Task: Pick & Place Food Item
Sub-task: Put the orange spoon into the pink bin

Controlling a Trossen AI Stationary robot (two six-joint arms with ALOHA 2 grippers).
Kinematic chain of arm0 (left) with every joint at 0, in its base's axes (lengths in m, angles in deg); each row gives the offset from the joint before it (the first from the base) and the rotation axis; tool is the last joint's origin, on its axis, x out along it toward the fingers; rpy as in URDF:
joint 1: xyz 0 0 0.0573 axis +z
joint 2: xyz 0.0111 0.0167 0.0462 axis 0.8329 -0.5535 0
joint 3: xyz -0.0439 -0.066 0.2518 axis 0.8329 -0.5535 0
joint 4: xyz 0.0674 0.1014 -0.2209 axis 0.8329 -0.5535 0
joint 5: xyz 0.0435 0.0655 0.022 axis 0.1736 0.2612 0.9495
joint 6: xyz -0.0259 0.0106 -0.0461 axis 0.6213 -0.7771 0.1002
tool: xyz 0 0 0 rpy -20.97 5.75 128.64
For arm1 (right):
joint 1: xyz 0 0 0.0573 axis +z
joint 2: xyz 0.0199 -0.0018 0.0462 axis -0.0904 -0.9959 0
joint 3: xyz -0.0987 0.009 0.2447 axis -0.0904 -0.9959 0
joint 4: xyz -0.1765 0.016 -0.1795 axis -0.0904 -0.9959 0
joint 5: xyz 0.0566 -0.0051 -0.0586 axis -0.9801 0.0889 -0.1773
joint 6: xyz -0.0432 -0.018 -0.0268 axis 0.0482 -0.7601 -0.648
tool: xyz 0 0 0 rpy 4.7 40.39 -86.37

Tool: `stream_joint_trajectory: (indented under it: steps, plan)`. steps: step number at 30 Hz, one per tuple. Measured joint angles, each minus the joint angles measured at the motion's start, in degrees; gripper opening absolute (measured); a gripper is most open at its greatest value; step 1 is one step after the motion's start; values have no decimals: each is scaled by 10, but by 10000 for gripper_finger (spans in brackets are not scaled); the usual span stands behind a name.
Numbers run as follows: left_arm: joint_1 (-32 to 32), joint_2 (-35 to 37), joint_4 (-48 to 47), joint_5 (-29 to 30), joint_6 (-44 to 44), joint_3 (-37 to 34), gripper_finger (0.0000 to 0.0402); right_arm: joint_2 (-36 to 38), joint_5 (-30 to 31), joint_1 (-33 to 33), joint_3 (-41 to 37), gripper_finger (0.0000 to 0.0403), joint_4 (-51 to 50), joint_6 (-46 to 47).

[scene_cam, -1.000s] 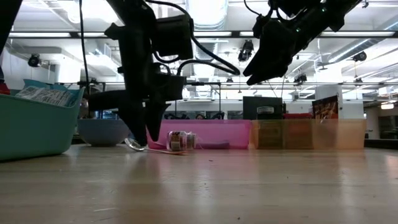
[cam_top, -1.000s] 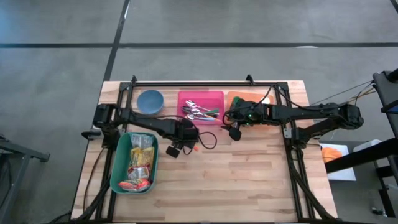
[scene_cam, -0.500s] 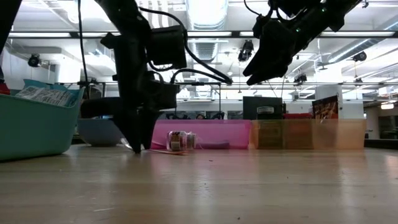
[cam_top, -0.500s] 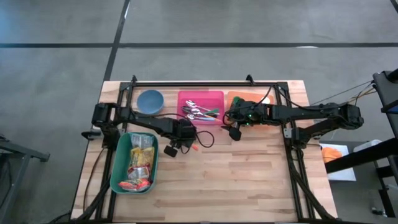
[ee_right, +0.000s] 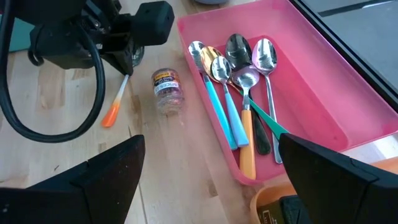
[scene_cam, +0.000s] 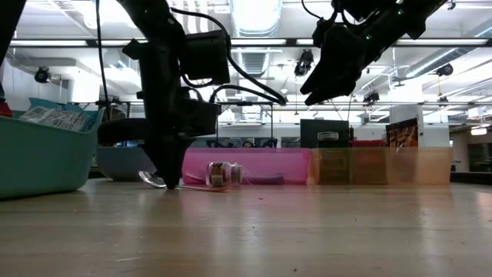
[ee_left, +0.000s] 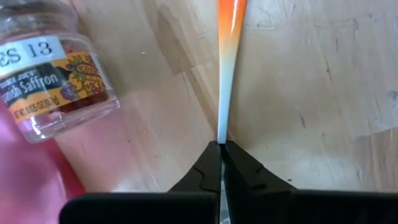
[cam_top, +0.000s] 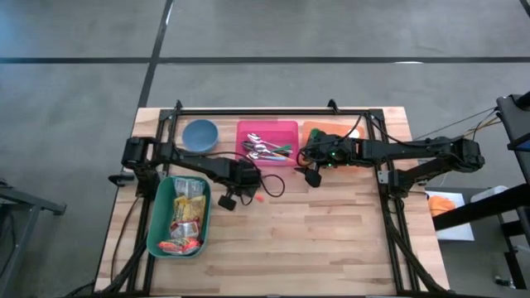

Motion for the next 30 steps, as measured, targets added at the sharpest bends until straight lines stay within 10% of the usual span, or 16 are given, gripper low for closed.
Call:
stream_joint_trajectory:
  steps: [16, 30]
  plan:
    - [-2, 91, -9, -26, 61, 7, 0, 0, 0, 0, 0, 365, 0, 0]
    - [33, 203, -23, 81, 83, 54, 0, 0, 0, 0, 0, 365, 1, 0]
